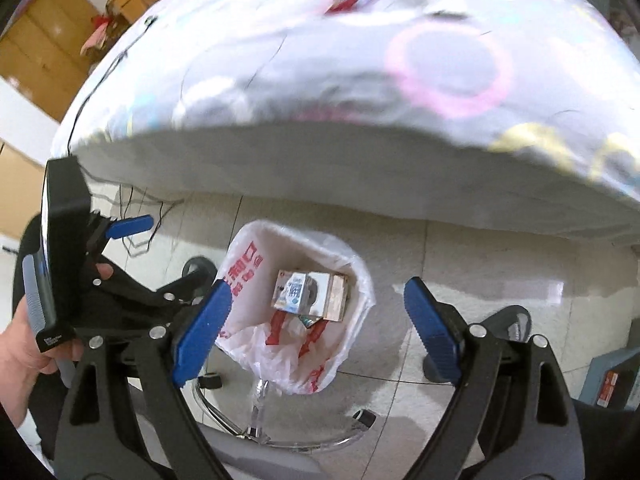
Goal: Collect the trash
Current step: 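Raise both tools from the bag back toward the items on the bed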
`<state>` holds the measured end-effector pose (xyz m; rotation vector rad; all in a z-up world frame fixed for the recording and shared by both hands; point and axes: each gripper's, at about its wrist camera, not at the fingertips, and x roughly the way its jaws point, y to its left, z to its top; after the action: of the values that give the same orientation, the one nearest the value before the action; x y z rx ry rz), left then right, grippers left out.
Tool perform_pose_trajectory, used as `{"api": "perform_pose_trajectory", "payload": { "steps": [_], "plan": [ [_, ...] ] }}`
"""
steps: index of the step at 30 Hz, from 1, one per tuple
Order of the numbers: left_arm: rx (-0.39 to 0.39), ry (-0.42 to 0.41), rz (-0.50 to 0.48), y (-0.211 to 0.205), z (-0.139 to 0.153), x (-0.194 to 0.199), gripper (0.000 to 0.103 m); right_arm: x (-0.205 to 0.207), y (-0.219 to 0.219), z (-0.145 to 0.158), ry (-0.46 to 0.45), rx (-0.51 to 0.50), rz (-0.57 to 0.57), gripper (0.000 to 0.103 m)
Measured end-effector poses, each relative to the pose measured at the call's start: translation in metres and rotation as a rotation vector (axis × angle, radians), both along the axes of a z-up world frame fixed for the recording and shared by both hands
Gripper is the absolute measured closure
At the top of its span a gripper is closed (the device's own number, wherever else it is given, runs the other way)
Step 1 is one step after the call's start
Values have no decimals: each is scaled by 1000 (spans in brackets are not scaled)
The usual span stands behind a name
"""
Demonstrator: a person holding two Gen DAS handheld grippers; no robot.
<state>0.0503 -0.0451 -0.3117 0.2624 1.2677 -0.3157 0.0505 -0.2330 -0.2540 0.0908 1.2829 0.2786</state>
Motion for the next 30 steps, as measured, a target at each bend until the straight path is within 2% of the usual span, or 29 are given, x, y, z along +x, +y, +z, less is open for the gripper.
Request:
{"api": "perform_pose_trajectory", "payload": {
  "steps": [6,14,20,30],
  "plan": [
    [-48,-33,46,1,37,5,8,-1,-24,42,-64,-46,-55,17],
    [-76,-130,60,-12,107,23,8,10,-45,102,-180,-55,-101,16],
    [-101,-199,63,-24,155,39,8,26,-57,137,-246,-79,-122,16],
    [-114,-271,91,-42,196,59,8,39,-65,176,-324,-81,-135,15]
  ]
}}
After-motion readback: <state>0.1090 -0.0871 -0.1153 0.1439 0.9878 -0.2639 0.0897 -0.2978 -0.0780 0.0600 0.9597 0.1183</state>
